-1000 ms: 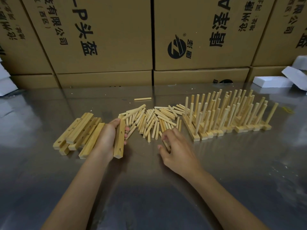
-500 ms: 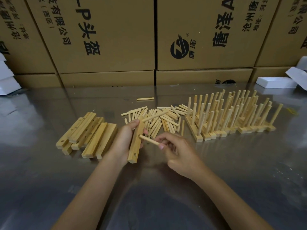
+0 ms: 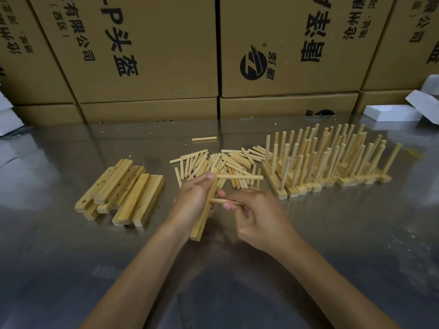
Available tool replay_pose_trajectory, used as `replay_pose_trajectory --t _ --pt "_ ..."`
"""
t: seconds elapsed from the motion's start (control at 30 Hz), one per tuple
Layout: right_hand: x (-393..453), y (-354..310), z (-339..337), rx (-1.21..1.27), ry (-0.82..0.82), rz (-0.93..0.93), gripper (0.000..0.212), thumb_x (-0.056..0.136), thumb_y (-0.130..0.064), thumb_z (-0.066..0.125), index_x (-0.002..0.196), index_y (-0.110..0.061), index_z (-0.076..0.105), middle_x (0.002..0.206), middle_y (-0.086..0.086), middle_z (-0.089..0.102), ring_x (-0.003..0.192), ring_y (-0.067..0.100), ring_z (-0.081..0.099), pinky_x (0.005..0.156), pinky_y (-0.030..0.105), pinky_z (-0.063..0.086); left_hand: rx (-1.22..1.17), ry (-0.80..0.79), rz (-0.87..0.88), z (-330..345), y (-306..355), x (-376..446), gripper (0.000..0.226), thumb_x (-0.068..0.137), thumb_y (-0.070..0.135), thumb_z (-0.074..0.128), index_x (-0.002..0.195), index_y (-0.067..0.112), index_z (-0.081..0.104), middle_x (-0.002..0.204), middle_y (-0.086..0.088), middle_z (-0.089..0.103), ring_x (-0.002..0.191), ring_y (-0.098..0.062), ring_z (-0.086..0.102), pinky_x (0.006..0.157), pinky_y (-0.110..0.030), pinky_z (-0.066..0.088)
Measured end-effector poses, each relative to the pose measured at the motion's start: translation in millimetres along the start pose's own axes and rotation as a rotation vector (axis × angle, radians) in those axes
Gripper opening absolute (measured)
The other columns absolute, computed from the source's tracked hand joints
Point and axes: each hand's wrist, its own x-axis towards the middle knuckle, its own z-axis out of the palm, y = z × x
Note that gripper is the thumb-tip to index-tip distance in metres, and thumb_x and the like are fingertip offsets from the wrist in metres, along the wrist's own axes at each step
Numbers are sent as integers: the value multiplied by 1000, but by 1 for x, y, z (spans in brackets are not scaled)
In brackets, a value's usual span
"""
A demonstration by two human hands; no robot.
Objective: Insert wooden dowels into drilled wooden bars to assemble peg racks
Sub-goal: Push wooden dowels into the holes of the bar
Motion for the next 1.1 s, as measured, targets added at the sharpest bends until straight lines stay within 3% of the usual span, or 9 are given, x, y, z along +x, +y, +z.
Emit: replay_pose_trajectory --t 0.17,0.37,0.5,0.6,0.73,0.8,0.87,1.0,1.1 --pt "-2 3 0 36 -30 71 15 91 -22 61 79 -25 70 54 -9 55 52 10 47 49 13 31 51 54 -6 7 -5 -3 35 105 38 45 115 13 67 73 1 68 75 -15 61 65 -29 48" --pt "1 7 2 128 -49 156 13 90 -28 66 80 -32 73 59 -7 63 54 6 53 43 15 33 93 30 -8 8 -4 -3 36 106 38 41 97 15 68 73 3 68 78 -16 61 70 -31 44" --pt "6 10 4 572 -101 385 4 84 -28 77 80 -30 76 64 -9 69 53 2 60 50 18 47 0 72 -26 3 -4 3 32 106 31 43 125 13 62 78 -1 70 75 -16 62 68 -31 45" --pt "7 17 8 755 -62 455 15 82 -29 79 96 -29 74 72 -1 72 70 14 68 68 23 52 -131 153 -27 -5 -6 9 30 107 27 41 121 13 63 68 0 68 60 -13 58 58 -28 45" --pt "3 26 29 234 -115 264 45 94 -44 58 138 -42 47 133 -14 54 119 2 49 102 23 37 -286 345 -85 -26 -3 22 29 106 28 43 114 13 66 62 4 68 48 -10 53 53 -26 46" --pt "4 27 40 25 -265 137 59 99 -43 44 153 -38 23 158 -18 25 146 1 14 117 38 16 -327 373 -116 -30 -2 25 29 106 30 42 117 15 65 73 2 71 48 -10 53 52 -26 48" --pt "6 28 46 -56 -331 93 61 101 -44 37 156 -35 12 162 -20 12 146 -6 -6 115 36 4 -338 364 -122 -31 -1 27 32 106 30 41 122 13 63 82 -1 72 46 -9 53 51 -25 48" --pt "8 25 42 -95 -155 65 45 97 -39 47 141 -28 42 134 -10 50 128 8 38 110 33 30 -336 374 -123 -33 -1 27 29 106 30 42 119 16 64 85 -2 75 49 -10 54 59 -28 50" --pt "6 25 36 -150 8 116 34 95 -38 52 126 -24 52 115 -10 50 110 10 46 94 30 42 -334 394 -127 -32 -1 25 23 105 29 45 103 22 66 58 7 69 44 -7 55 63 -29 51"
